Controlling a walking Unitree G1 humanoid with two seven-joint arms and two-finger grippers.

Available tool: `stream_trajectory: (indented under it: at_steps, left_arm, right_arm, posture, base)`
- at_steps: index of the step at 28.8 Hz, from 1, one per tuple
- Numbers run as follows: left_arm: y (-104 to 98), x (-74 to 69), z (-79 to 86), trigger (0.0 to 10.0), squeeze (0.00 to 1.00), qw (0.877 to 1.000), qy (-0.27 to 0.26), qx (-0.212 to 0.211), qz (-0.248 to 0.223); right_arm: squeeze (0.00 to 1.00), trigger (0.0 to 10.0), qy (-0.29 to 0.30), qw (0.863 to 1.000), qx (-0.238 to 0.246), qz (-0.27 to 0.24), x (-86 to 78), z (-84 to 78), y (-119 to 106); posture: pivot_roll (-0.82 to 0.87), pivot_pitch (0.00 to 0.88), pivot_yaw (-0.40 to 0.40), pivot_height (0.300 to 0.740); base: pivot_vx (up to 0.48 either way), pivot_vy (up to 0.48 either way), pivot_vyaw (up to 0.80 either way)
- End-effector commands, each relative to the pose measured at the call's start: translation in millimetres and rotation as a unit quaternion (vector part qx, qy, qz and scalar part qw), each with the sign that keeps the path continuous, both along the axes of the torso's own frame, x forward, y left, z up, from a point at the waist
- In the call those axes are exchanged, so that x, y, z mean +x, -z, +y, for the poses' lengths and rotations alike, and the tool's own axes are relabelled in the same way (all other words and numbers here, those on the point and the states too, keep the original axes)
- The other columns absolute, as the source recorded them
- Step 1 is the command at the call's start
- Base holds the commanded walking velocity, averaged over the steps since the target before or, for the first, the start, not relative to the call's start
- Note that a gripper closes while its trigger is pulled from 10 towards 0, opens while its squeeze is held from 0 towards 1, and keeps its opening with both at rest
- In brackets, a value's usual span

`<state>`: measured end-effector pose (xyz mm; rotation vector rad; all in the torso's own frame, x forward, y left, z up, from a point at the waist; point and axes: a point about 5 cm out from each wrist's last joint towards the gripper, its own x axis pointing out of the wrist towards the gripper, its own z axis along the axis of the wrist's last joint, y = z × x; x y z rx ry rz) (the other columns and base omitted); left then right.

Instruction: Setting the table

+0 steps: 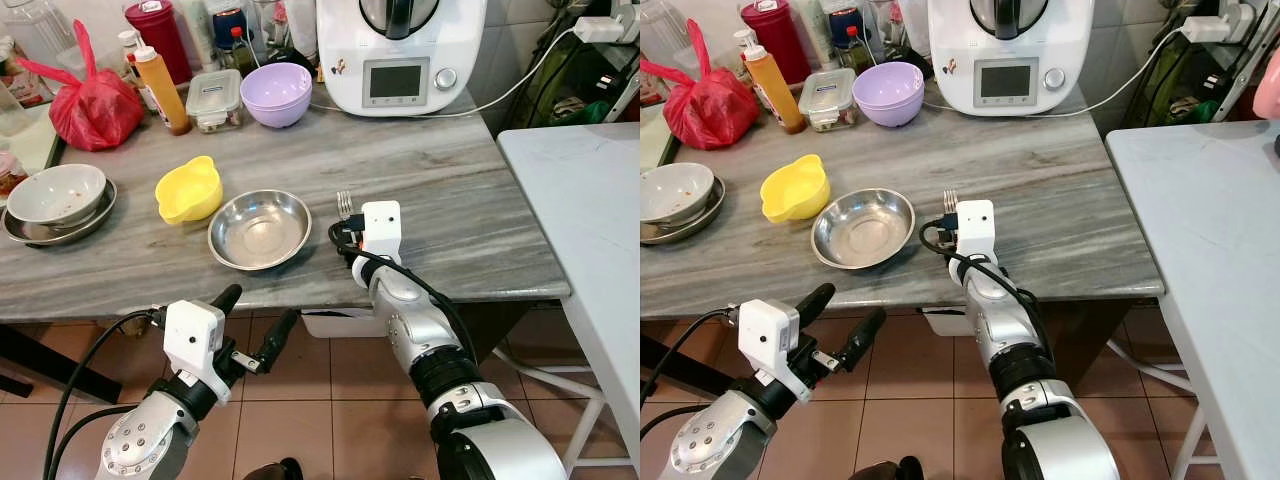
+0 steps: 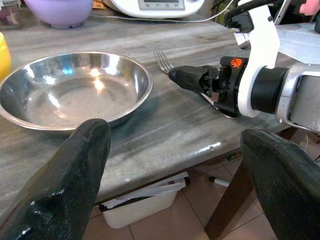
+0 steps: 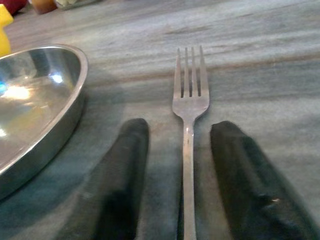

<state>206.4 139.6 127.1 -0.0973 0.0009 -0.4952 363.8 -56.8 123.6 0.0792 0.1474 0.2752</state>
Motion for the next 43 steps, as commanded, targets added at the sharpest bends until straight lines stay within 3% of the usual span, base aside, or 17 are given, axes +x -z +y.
stream_trajectory:
  at_steps: [1, 11, 15, 18, 23, 28, 29, 30, 31, 43]
  left_arm:
    - [-1.8, -2.3, 2.2, 10.0, 0.00, 1.000, -0.002, 0.007, -0.001]
    - [0.9, 7.4, 10.2, 10.0, 0.00, 1.000, -0.018, 0.009, -0.008]
    - [6.6, 7.9, 12.2, 10.0, 0.00, 1.000, -0.020, 0.010, -0.005]
    - [9.3, 7.5, 12.8, 10.0, 0.00, 1.000, -0.021, 0.010, -0.005]
    - [10.8, 7.2, 12.8, 10.0, 0.00, 1.000, -0.024, 0.009, -0.006]
    - [12.1, 6.5, 12.1, 10.0, 0.00, 1.000, -0.025, 0.008, -0.007]
    - [12.4, 6.7, 11.8, 10.0, 0.00, 1.000, -0.025, 0.007, -0.007]
    - [12.5, 6.7, 11.8, 10.0, 0.00, 1.000, -0.025, 0.007, -0.008]
    - [12.1, 7.2, 11.2, 10.0, 0.00, 1.000, -0.024, 0.007, -0.009]
    - [9.2, 7.3, 8.4, 10.0, 0.00, 1.000, -0.022, 0.008, -0.009]
  right_arm:
    - [1.00, 10.0, 0.002, 1.000, 0.009, 0.000, -1.5, -0.2, 1.2]
    - [1.00, 10.0, 0.023, 0.987, -0.010, -0.157, -2.4, -14.4, -48.3]
    - [1.00, 10.0, 0.033, 0.981, -0.035, -0.187, -5.3, -21.9, -56.4]
    - [1.00, 10.0, 0.055, 0.978, -0.094, -0.177, -6.5, -30.6, -49.3]
    - [1.00, 10.0, 0.065, 0.986, -0.068, -0.140, -15.0, -41.3, -34.1]
    - [1.00, 10.0, 0.066, 0.989, -0.087, -0.100, -25.9, -54.6, -17.3]
    - [0.89, 10.0, 0.051, 0.991, -0.086, -0.086, -28.5, -54.8, -13.0]
    - [0.89, 10.0, 0.047, 0.992, -0.085, -0.084, -29.1, -54.5, -12.4]
    - [0.00, 10.0, 0.043, 0.992, -0.091, -0.075, -31.1, -54.7, -10.3]
    - [0.00, 10.0, 0.026, 0.993, -0.110, -0.030, -46.2, -56.5, 3.8]
  posture:
    - [-0.01, 0.146, 0.116, 0.740]
    - [-0.01, 0.140, 0.113, 0.740]
    - [-0.02, 0.137, 0.113, 0.740]
    - [-0.02, 0.137, 0.113, 0.740]
    - [-0.03, 0.137, 0.106, 0.740]
    - [-0.03, 0.137, 0.107, 0.740]
    - [-0.03, 0.136, 0.108, 0.740]
    - [-0.03, 0.136, 0.108, 0.740]
    - [-0.03, 0.136, 0.109, 0.740]
    - [-0.03, 0.136, 0.107, 0.740]
  base:
    - [0.000, 0.000, 0.00]
    - [0.000, 0.000, 0.00]
    - [0.000, 0.000, 0.00]
    - [0.000, 0.000, 0.00]
    - [0.000, 0.000, 0.00]
    - [0.000, 0.000, 0.00]
    - [0.000, 0.000, 0.00]
    - [0.000, 0.000, 0.00]
    - [0.000, 0.000, 0.00]
    - [0.000, 0.000, 0.00]
